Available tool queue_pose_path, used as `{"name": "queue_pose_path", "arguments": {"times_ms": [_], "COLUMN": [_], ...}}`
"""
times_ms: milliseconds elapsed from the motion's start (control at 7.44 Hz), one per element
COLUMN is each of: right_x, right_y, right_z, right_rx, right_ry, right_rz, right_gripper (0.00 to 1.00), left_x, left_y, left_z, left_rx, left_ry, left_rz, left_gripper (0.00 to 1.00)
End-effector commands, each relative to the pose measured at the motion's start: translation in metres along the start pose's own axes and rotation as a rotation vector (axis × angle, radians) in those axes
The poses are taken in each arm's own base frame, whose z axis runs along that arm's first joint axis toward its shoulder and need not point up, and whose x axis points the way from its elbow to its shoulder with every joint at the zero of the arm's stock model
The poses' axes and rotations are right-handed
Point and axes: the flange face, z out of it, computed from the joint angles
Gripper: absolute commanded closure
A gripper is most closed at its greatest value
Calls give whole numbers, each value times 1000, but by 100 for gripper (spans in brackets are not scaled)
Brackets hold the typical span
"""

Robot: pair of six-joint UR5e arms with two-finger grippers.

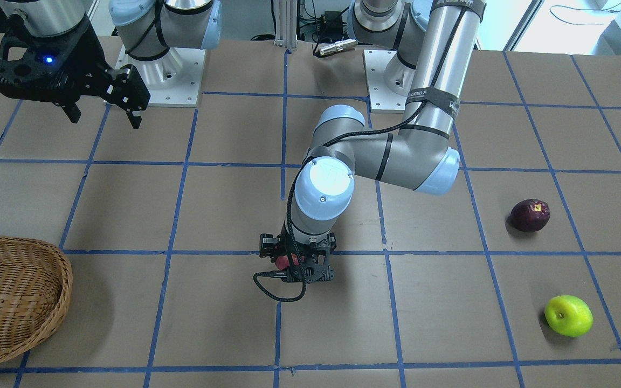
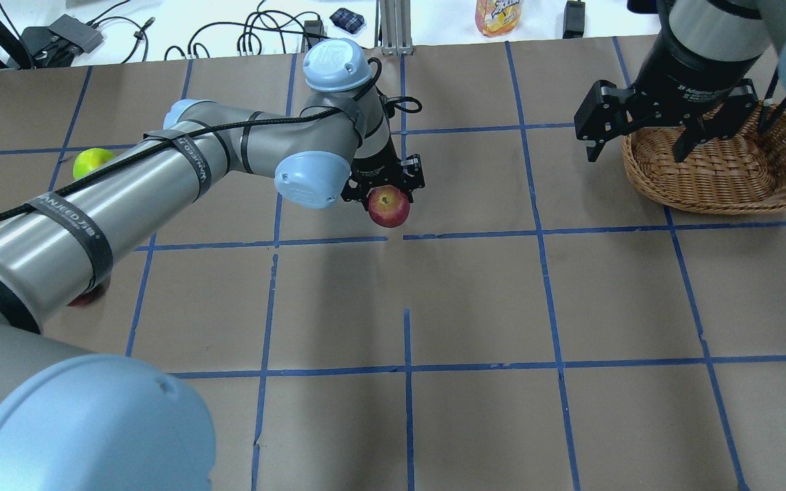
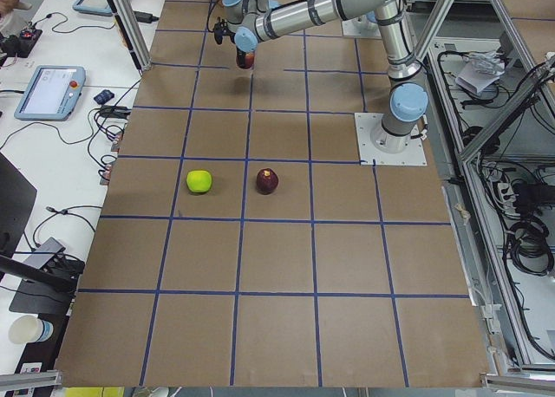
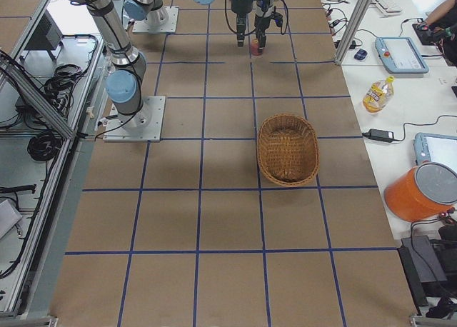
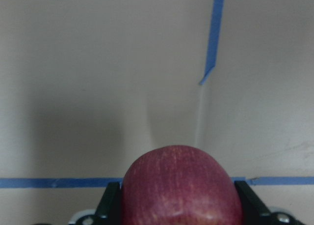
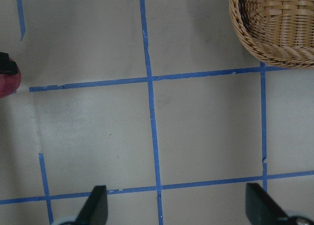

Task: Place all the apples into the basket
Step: 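Carry the red apple with the left gripper to table center, release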

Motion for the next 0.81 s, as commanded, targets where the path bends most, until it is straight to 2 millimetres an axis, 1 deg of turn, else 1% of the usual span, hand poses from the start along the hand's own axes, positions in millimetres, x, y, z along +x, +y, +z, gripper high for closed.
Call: {"name": "queue_pose_path", "arguments": {"times_ms": [0,134,269,403,537,672], "right_x": [0,-2,-2,0,0,-1], "right_y": [-2,-10,-18,-20,-20,-24], "right_z": [4,31,50,52,55,65], "right_rx": [1,-41,-52,-46,-47,-62], "right_ry": [5,-5,-11,2,6,2], "right_rz": [-1,-1,-16,-12,-1,2], "right_gripper": [0,0,0,0,0,0], "left_x": [8,9,6,-33,-88,-150], "left_y": [1,1,-4,-22,-39,-42], "left_z": [17,13,-16,-57,-111,-146], "left_rx": [-18,-12,20,15,-24,-96], "left_ry": [-13,-11,-2,-5,-14,-46], "left_rz": [-15,-28,-25,-86,-91,22], "left_gripper": [0,0,0,0,0,0]}}
